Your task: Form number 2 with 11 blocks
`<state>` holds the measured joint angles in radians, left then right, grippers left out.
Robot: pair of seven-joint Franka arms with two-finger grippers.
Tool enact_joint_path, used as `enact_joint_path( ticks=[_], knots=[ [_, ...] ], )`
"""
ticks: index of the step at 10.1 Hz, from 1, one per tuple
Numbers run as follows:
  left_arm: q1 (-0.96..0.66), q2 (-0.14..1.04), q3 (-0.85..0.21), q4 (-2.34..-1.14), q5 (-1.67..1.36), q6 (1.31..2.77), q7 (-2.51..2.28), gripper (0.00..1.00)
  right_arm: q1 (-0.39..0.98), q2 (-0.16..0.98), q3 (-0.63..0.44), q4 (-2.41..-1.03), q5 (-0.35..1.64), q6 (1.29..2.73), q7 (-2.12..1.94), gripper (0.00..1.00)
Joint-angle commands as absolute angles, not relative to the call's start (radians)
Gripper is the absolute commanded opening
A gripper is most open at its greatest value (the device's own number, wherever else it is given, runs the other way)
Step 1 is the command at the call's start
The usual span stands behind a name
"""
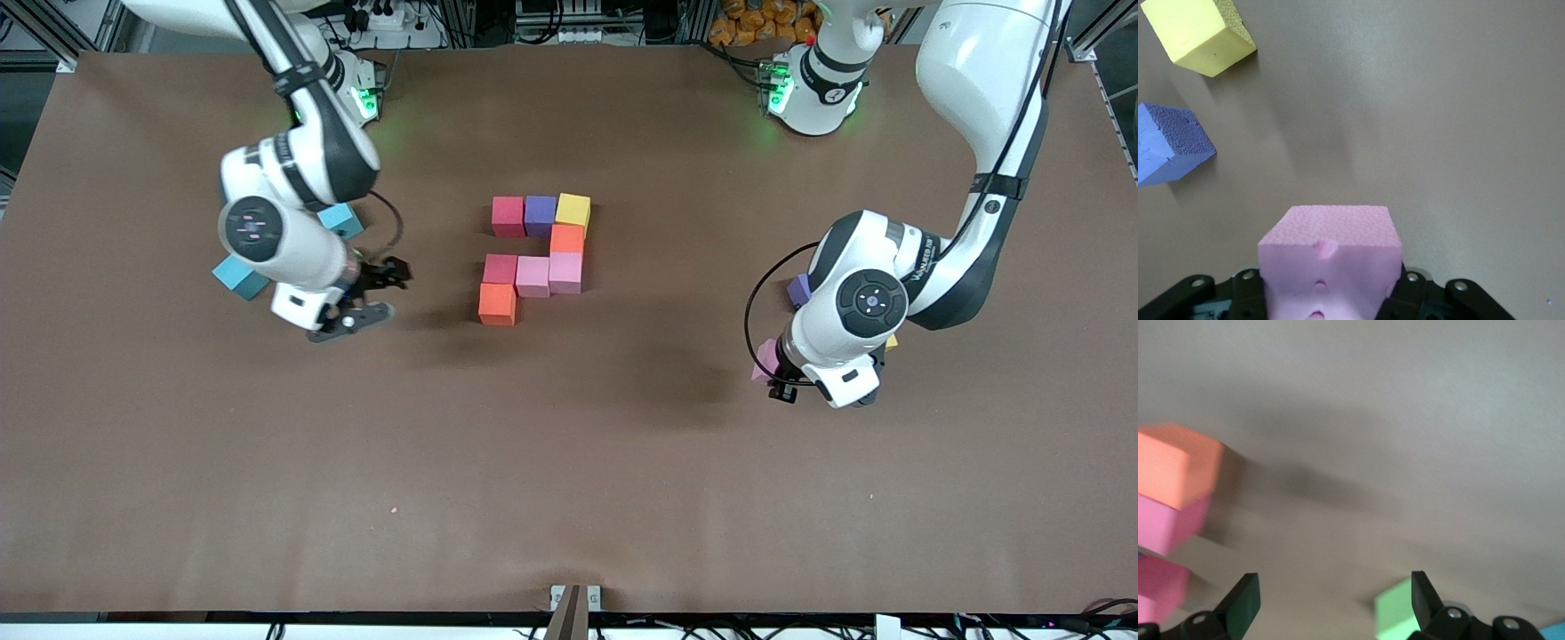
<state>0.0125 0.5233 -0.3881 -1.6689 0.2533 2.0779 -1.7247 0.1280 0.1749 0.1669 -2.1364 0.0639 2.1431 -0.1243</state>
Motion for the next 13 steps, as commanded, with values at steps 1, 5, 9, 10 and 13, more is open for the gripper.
enact_joint_path(
  ticks=[1,5,9,10,13],
  knots=[
    [0.014,0.531,-0.39,-1.657,0.232,2.074,-1.701,0.03,0.071,0.063,0.179,-2.38,0.055,2.297,-0.311,1.0],
    [0.012,0.532,-0.39,-1.657,0.232,2.074,-1.7,0.03,0.037,0.06,0.19,-2.528,0.035,2.413,-0.524,1.0],
    [0.011,0.534,-0.39,-1.658,0.232,2.074,-1.698,0.03,0.011,0.066,0.19,-2.6,-0.138,2.526,-0.557,1.0],
    [0.011,0.534,-0.39,-1.658,0.232,2.074,-1.698,0.03,0.006,0.074,0.189,-2.623,-0.14,2.555,-0.557,1.0],
    [0.008,0.538,-0.39,-1.657,0.232,2.074,-1.698,0.03,-0.008,0.077,0.192,-2.648,-0.14,2.556,-0.548,1.0]
  ],
)
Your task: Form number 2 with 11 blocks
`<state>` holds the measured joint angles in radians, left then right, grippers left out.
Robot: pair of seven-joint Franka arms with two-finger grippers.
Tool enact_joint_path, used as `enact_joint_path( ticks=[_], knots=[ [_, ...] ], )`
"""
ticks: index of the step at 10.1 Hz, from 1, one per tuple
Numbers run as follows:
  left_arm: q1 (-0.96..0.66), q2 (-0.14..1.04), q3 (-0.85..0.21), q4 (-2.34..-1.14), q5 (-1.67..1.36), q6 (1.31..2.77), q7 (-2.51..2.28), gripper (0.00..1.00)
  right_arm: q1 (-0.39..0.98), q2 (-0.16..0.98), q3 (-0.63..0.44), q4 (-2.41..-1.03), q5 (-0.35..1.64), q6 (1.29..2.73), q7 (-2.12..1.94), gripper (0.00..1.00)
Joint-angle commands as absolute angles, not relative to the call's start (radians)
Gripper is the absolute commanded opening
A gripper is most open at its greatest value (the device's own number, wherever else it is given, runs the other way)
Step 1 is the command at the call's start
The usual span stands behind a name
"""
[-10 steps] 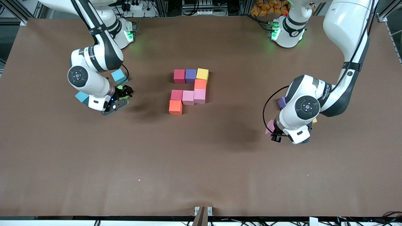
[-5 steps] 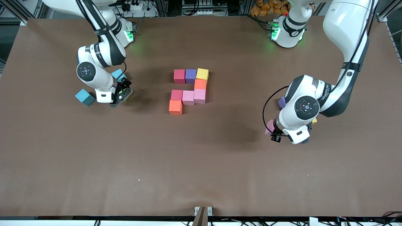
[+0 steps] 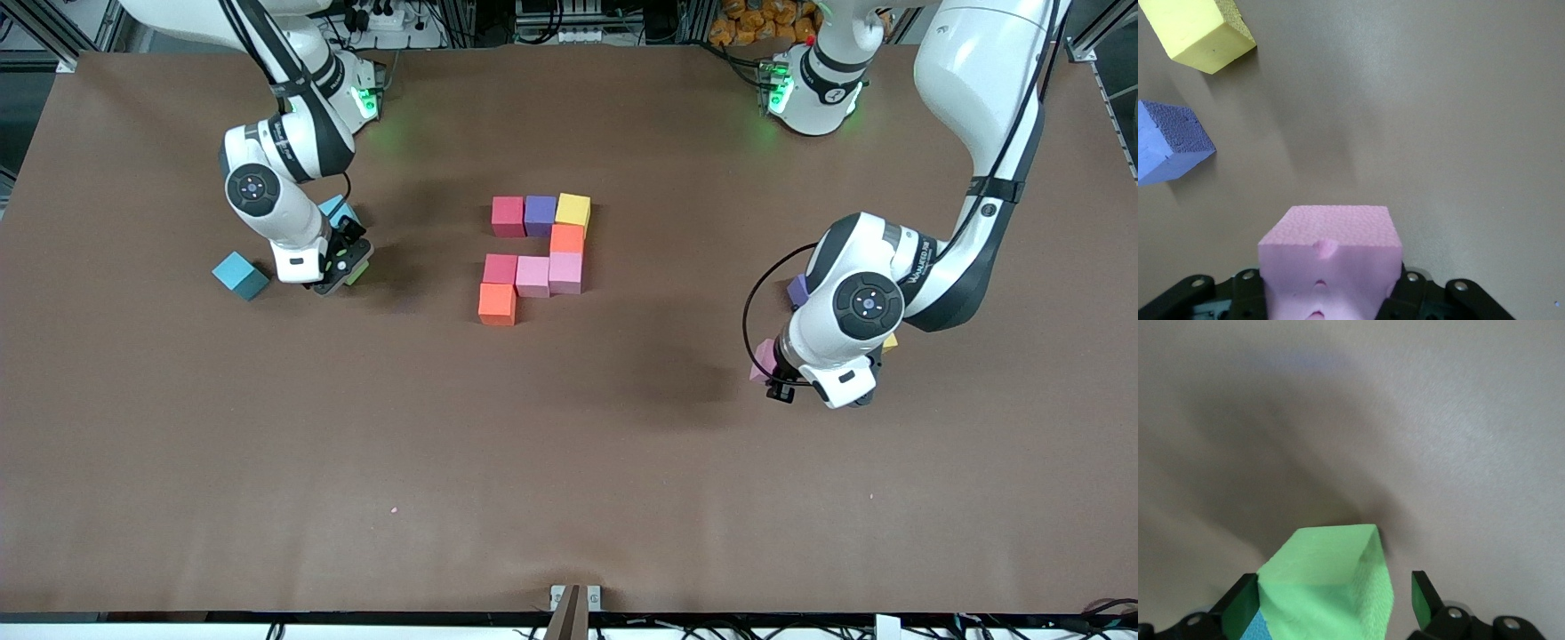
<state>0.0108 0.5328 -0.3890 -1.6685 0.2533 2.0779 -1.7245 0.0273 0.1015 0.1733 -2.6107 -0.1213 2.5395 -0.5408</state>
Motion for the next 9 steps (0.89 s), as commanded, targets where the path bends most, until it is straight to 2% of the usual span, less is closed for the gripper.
enact_joint_path(
  ticks=[1,9],
  knots=[
    [0.008,0.538,-0.388,-1.657,0.232,2.074,-1.698,0.03,-0.008,0.077,0.192,-2.648,-0.14,2.553,-0.548,1.0],
    [0.006,0.537,-0.388,-1.657,0.233,2.074,-1.7,0.03,-0.055,0.066,0.198,-2.603,-0.137,2.442,-0.545,1.0]
  ],
)
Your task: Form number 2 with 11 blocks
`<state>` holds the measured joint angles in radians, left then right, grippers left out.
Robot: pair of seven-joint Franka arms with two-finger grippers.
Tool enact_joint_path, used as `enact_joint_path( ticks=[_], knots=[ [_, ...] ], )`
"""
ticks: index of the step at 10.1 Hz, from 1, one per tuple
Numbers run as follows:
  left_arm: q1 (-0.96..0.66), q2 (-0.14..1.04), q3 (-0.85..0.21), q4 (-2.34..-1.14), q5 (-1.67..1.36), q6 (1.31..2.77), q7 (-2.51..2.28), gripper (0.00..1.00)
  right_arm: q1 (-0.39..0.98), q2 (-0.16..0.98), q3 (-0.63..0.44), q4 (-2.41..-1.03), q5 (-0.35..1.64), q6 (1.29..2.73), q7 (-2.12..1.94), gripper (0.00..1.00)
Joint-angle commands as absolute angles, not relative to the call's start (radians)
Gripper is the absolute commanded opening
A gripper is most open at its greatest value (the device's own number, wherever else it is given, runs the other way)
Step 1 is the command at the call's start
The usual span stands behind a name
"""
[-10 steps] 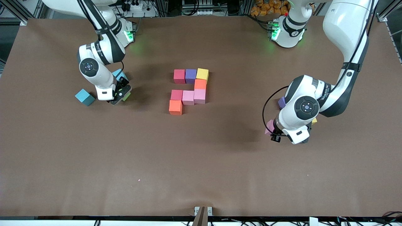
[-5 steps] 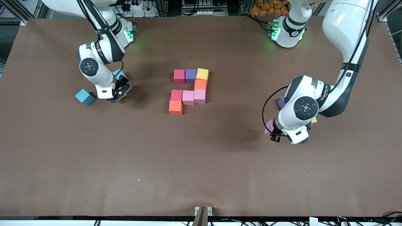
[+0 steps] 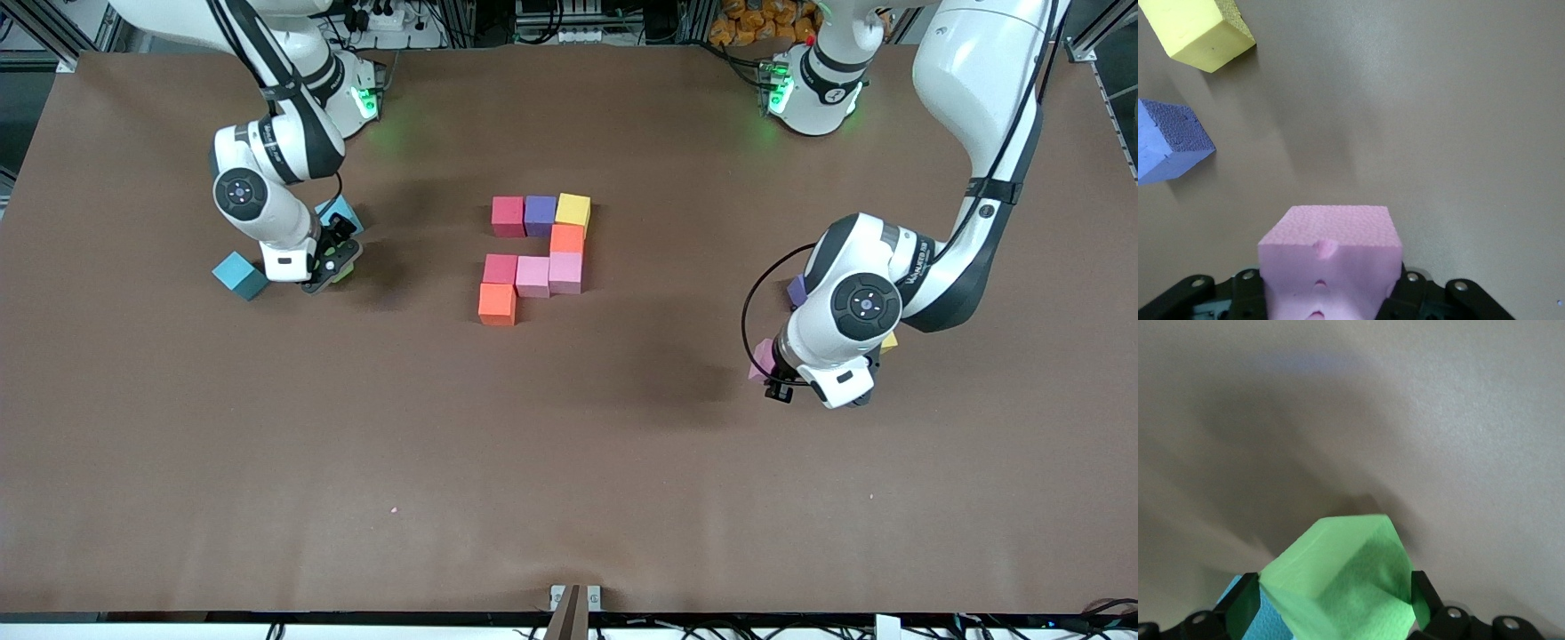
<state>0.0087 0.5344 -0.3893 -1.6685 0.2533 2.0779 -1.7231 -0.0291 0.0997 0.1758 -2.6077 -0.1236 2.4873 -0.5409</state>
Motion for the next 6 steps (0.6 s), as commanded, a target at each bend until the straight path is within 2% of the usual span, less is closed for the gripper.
enact_joint_path(
  ticks=[1,6],
  knots=[
    [0.006,0.537,-0.39,-1.657,0.233,2.074,-1.7,0.03,-0.06,0.066,0.198,-2.599,-0.137,2.441,-0.551,1.0],
    [0.005,0.537,-0.39,-1.657,0.233,2.074,-1.7,0.03,-0.067,0.069,0.192,-2.592,-0.137,2.45,-0.612,1.0]
  ],
)
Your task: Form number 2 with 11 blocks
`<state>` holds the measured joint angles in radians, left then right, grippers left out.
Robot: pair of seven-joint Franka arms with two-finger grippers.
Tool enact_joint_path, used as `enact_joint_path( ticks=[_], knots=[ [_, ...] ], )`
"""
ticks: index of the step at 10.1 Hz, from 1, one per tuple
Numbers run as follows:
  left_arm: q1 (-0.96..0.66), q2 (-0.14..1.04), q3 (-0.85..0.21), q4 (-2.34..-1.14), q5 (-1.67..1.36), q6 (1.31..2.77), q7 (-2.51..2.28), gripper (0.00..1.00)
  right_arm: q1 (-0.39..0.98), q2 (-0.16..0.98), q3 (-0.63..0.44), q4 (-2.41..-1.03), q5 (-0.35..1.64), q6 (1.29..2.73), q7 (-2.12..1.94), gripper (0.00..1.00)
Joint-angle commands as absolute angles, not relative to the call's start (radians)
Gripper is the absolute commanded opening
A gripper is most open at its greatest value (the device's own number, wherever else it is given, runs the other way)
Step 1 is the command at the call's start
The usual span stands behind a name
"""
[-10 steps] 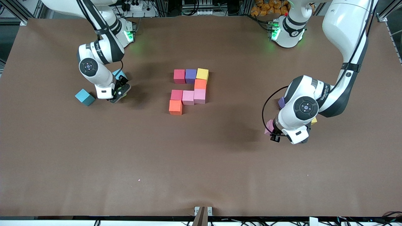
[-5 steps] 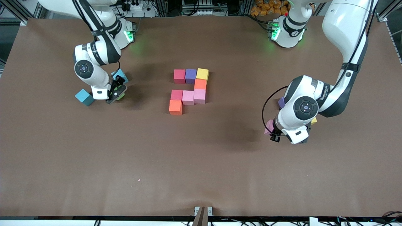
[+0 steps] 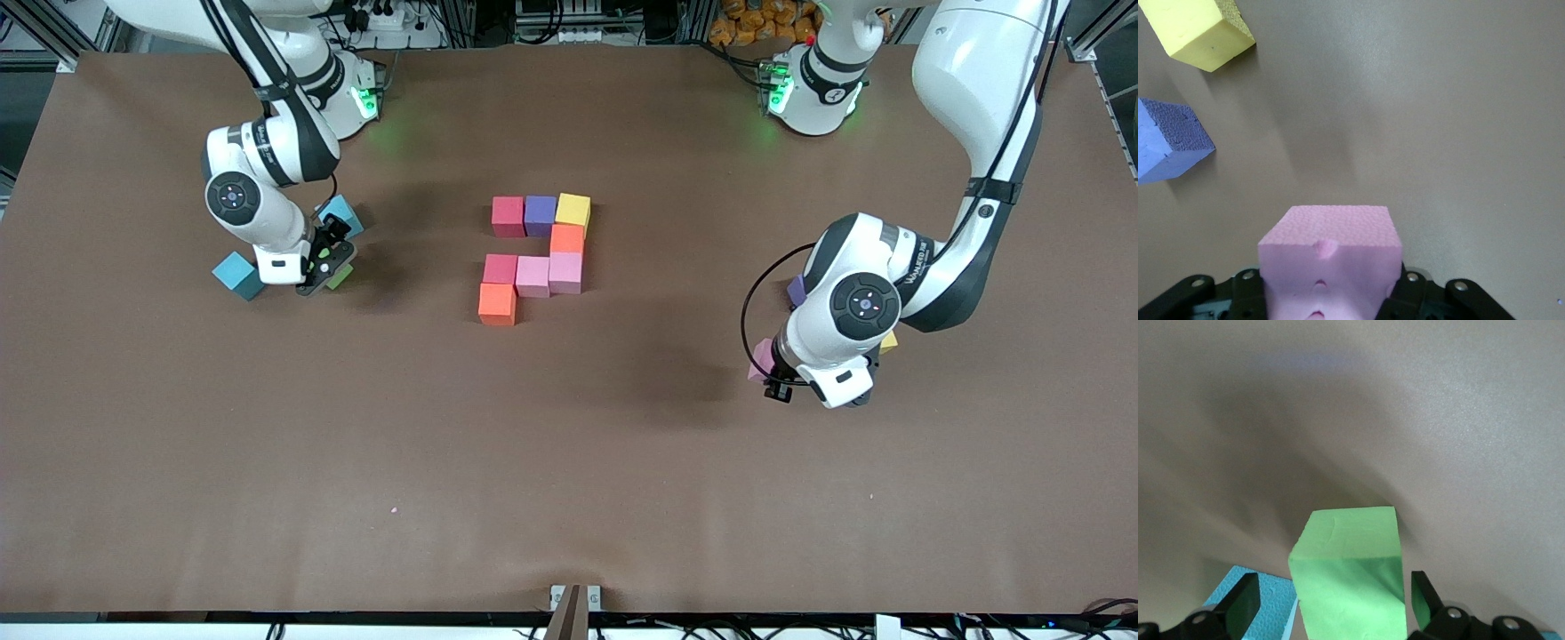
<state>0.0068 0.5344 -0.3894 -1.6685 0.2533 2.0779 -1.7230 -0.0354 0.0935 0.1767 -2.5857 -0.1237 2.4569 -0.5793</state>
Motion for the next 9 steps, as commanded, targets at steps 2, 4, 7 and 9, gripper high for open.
enact_joint_path(
  ticks=[2,4,7,9],
  knots=[
    [0.006,0.538,-0.39,-1.657,0.235,2.074,-1.698,0.03,-0.069,0.087,0.187,-2.6,-0.14,2.515,-0.632,1.0],
    [0.006,0.538,-0.39,-1.657,0.233,2.074,-1.698,0.03,-0.069,0.104,0.187,-2.6,-0.14,2.533,-0.632,1.0],
    [0.006,0.54,-0.388,-1.657,0.233,2.074,-1.698,0.03,-0.087,0.153,0.187,-2.605,-0.14,2.582,-0.632,1.0],
    [0.006,0.538,-0.39,-1.657,0.233,2.074,-1.698,0.03,-0.109,0.155,0.186,-2.608,-0.138,2.574,-0.632,1.0]
  ],
)
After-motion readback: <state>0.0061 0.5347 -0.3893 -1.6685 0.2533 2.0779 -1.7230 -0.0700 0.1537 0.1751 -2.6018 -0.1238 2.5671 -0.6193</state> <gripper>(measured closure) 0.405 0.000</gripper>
